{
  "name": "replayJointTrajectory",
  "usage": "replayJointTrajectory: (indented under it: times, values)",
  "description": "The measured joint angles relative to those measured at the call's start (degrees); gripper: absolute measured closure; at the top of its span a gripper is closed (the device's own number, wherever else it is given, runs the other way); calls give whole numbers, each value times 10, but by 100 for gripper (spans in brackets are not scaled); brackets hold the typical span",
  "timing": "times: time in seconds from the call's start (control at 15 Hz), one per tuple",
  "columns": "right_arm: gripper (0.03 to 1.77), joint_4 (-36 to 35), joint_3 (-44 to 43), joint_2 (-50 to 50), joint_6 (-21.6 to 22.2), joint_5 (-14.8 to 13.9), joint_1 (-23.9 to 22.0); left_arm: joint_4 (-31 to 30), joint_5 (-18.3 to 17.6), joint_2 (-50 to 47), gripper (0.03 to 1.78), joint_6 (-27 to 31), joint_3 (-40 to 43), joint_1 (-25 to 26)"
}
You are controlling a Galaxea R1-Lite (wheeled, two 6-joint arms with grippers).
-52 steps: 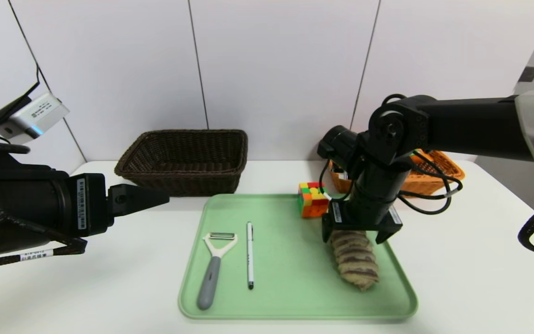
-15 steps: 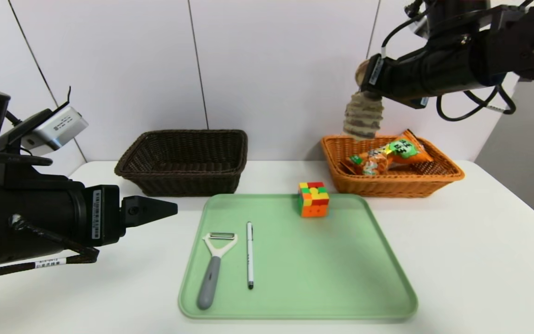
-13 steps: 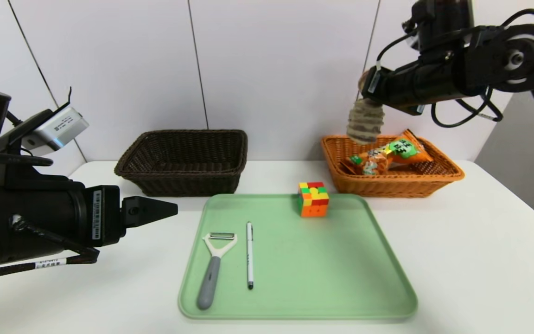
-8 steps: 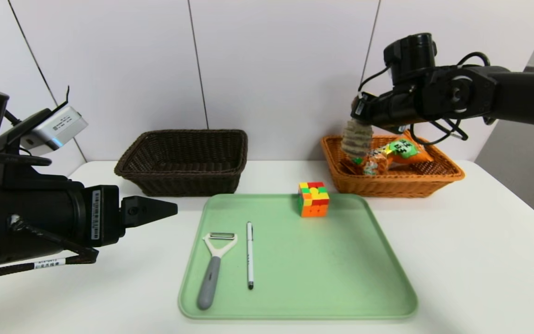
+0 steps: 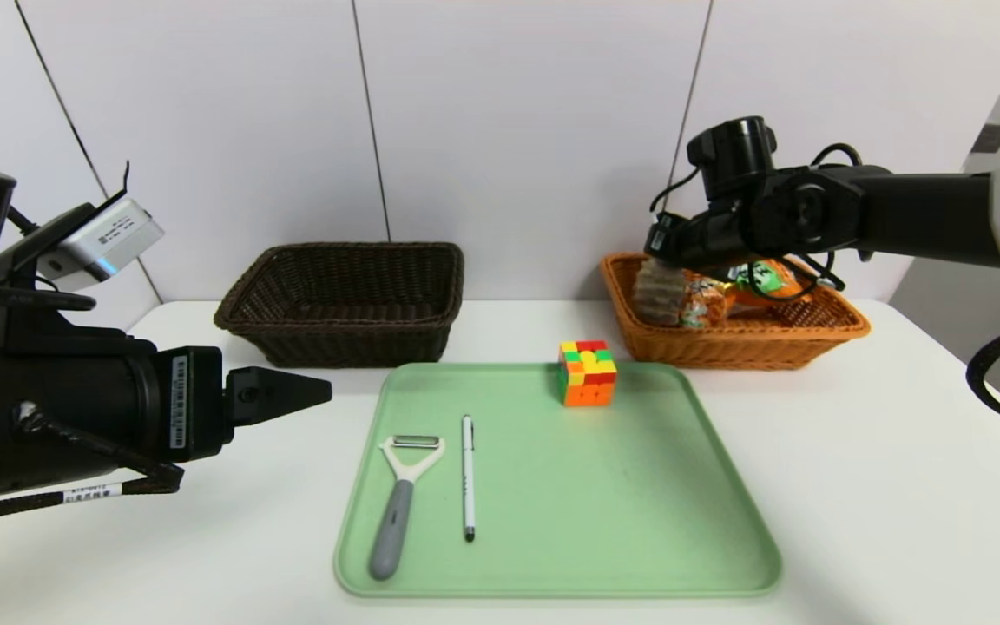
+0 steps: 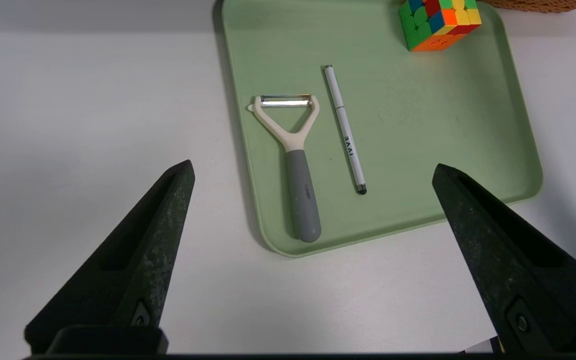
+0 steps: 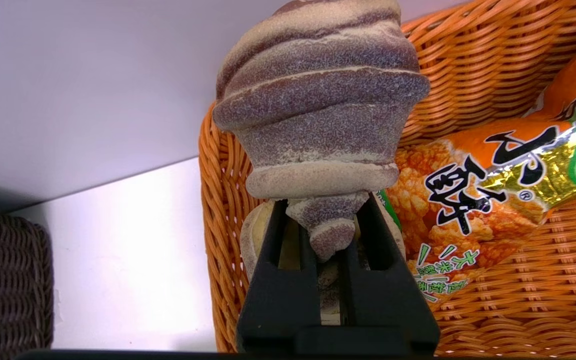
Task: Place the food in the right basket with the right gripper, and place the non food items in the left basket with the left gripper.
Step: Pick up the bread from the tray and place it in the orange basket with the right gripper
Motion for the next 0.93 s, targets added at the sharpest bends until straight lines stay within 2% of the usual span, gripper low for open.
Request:
replayJointTrajectory:
  times: [0.2, 0.4, 0.6, 0.73, 0.93]
  values:
    - [115, -1, 10, 2, 0, -5, 0, 0, 0, 0, 12, 7, 0, 0]
    - [81, 0, 15, -1, 1, -5, 1, 0, 0, 0, 12, 10, 0, 0]
    - [58, 14, 16, -18, 0, -12, 4, 0, 0, 0, 12, 10, 0, 0]
    - [47, 43, 13, -31, -4, -44, 6, 0, 0, 1, 12, 11, 0, 0]
    - [35, 60, 10, -60, -7, -60, 4, -1, 0, 1, 12, 11, -3, 0]
